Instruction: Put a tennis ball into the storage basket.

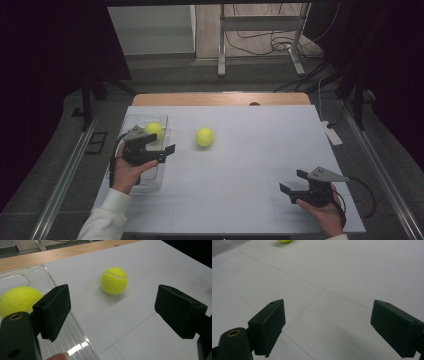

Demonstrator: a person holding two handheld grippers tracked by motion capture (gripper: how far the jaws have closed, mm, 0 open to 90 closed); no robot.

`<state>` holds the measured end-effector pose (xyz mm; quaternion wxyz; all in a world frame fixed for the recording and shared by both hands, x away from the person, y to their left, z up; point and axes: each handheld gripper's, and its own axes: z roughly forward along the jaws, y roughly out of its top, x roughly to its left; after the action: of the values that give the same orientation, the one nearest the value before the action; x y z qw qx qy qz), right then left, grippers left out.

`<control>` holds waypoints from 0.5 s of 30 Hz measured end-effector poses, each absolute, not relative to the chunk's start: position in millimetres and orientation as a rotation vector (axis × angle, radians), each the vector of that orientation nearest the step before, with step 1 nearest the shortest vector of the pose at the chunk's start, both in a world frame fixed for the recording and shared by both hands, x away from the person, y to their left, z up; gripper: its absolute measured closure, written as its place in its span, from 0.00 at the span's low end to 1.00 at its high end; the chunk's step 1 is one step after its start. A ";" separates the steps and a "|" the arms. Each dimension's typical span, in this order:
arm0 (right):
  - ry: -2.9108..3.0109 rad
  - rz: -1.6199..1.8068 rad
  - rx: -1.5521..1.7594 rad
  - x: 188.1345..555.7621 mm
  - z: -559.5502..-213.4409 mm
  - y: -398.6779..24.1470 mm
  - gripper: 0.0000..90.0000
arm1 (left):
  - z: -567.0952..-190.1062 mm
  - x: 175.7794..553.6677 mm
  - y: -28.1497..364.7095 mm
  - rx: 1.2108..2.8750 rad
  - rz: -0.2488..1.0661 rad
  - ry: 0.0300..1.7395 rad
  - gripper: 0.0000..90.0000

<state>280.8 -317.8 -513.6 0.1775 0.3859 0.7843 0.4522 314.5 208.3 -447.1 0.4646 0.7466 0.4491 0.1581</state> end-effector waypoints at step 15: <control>2.221 1.286 1.090 282.3 -513.5 -316.2 0.14 | -437.9 323.8 185.1 1.874 0.379 1.069 0.17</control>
<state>282.3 -316.2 -513.5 0.1758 0.3849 0.7841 0.4540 323.8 185.1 -437.9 0.4579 0.7605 0.4340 0.1538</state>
